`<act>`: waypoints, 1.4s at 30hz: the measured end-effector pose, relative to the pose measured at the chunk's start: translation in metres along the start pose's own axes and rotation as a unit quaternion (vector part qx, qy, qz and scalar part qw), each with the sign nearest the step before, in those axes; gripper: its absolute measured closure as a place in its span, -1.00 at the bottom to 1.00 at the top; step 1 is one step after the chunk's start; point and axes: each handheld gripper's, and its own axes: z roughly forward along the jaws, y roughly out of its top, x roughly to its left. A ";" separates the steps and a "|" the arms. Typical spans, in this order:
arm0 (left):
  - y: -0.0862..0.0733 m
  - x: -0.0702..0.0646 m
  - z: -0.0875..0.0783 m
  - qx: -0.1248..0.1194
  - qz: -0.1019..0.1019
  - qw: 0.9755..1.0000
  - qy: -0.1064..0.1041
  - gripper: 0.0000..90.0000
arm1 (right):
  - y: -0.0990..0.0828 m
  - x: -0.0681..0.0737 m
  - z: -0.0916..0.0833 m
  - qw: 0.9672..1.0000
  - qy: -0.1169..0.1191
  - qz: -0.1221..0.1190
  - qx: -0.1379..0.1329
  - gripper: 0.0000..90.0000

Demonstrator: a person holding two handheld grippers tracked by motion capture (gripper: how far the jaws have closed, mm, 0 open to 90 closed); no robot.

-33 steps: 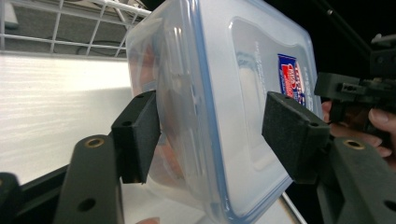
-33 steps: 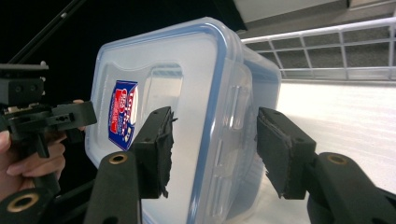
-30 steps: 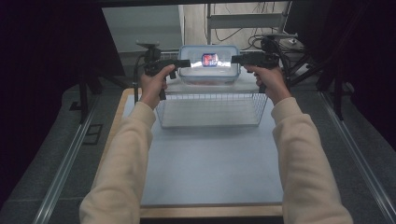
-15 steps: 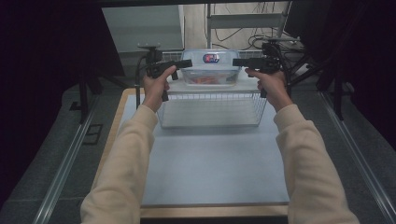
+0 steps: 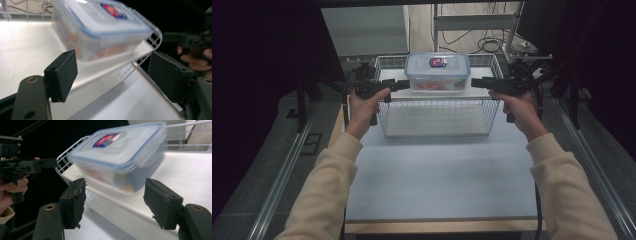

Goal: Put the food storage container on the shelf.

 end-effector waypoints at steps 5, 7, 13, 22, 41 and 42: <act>-0.028 -0.012 -0.010 0.012 0.030 0.999 0.002 -0.47 | -0.017 0.010 -0.007 1.000 0.010 -0.023 0.011 -0.27; -0.049 -0.018 -0.016 0.014 0.040 0.999 -0.013 -0.47 | -0.034 0.017 -0.013 0.999 0.021 -0.036 0.012 -0.27; -0.086 -0.027 -0.024 0.022 0.064 0.998 -0.014 -0.47 | -0.066 0.026 -0.019 0.997 0.026 -0.064 0.027 -0.30; -0.160 -0.037 -0.020 0.066 0.085 0.994 -0.019 -0.45 | -0.142 0.026 -0.027 0.995 0.050 -0.066 0.056 -0.33; -0.192 -0.023 -0.002 0.103 0.038 0.993 -0.035 -0.43 | -0.176 0.016 -0.022 0.995 0.046 -0.048 0.078 -0.34; -0.192 -0.023 -0.002 0.104 0.037 0.993 -0.035 -0.43 | -0.177 0.016 -0.023 0.995 0.043 -0.053 0.079 -0.34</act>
